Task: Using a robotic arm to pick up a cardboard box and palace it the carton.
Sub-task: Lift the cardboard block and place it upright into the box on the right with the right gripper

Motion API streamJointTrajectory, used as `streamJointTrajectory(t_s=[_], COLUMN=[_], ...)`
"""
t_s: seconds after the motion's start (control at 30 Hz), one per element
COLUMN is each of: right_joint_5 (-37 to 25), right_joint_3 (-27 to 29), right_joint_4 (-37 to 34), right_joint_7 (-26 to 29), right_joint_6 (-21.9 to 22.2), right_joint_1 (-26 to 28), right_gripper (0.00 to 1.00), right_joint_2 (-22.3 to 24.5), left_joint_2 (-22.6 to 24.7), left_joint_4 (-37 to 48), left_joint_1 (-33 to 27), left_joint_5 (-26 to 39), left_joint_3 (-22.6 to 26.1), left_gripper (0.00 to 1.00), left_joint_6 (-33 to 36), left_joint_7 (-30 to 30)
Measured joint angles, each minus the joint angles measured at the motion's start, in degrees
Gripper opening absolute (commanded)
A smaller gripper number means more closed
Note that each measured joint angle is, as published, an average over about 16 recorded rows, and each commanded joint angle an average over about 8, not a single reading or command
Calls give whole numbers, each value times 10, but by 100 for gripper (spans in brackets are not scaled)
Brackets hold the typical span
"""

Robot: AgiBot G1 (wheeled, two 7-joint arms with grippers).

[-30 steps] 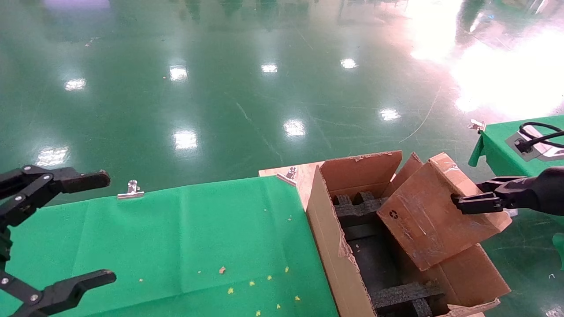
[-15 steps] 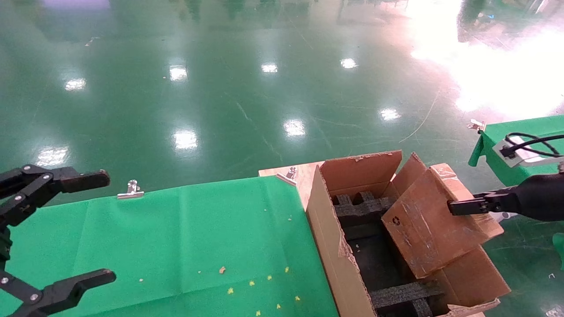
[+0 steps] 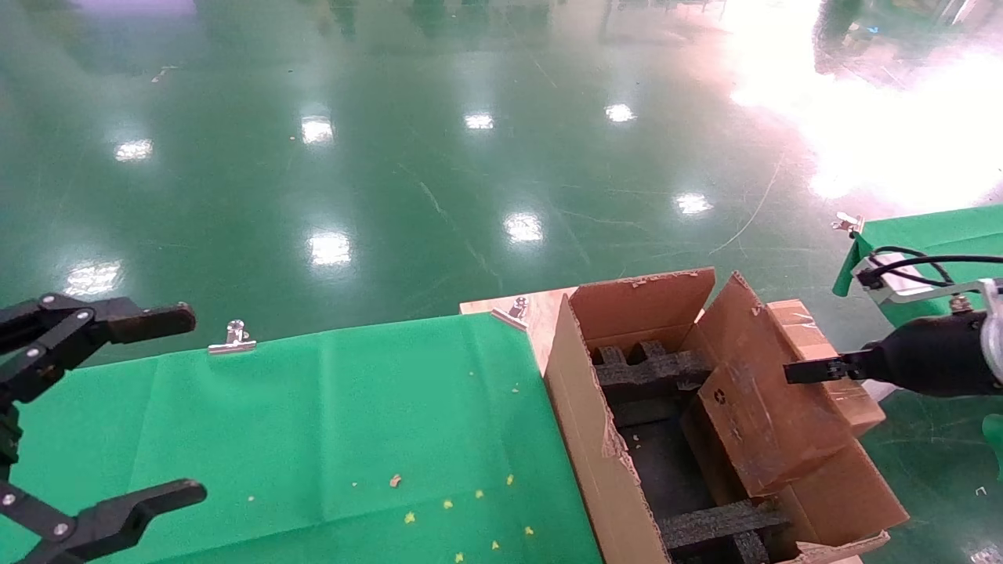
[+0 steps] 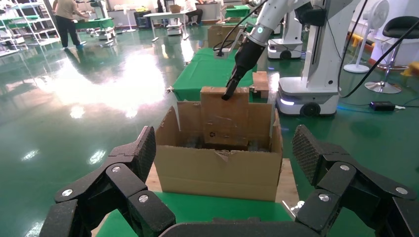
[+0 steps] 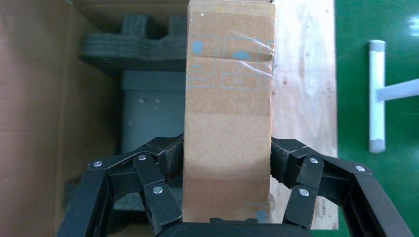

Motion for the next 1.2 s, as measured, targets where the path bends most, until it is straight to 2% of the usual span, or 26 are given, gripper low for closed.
streamJointTrajectory(t_s=[0.27,0.53,0.83,1.2], right_joint_5=[-93,-152,-182,-180], right_joint_3=[-27,-49,-69,-81], right_joint_4=[70,104,96,51], right_joint_7=[132,216,269,291], right_joint_6=[53,96,152,212], right_joint_1=[1,-22,-71,-136], right_gripper=[0,0,0,0], right_joint_2=[-6,-25,-62,-108], left_joint_2=[0,0,0,0], left_joint_4=[0,0,0,0], left_joint_1=[0,0,0,0], left_joint_5=[0,0,0,0], left_joint_3=[0,0,0,1], left_gripper=[100,100,100,100], left_joint_6=[0,0,0,0], left_joint_7=[0,0,0,0])
